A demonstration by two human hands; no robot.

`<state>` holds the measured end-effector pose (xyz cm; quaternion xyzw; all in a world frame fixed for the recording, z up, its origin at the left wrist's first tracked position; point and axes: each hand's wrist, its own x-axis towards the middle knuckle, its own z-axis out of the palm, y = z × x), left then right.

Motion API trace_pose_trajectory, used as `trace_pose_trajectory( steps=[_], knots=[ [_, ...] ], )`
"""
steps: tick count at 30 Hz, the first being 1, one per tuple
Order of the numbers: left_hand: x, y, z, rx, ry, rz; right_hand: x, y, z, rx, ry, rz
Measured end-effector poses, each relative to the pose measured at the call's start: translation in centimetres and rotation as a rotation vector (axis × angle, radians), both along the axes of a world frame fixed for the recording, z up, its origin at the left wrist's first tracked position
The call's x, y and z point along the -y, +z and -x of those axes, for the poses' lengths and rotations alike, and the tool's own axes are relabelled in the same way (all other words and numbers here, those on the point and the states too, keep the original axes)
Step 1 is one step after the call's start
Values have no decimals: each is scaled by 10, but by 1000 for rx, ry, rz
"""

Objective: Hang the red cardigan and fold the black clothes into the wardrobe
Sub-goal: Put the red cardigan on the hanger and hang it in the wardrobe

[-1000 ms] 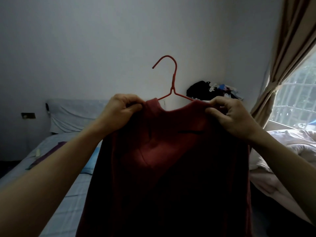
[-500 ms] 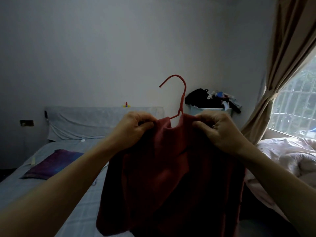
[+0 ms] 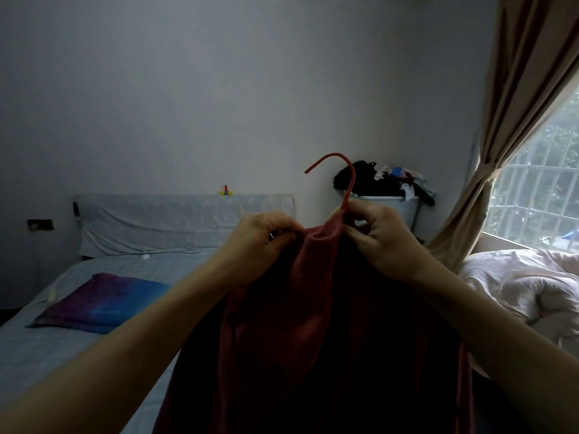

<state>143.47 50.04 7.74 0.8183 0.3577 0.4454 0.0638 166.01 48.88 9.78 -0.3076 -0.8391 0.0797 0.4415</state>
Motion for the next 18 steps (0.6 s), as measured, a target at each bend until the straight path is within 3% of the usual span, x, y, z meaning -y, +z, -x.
trace_pose_trajectory(
  steps=[12, 18],
  knots=[
    [3, -23, 25, 40, 148, -237, -2, -22, -11, -268, 20, 116],
    [-1, -16, 56, 58, 169, -137, 10, -19, -25, -339, 70, 162]
  ],
)
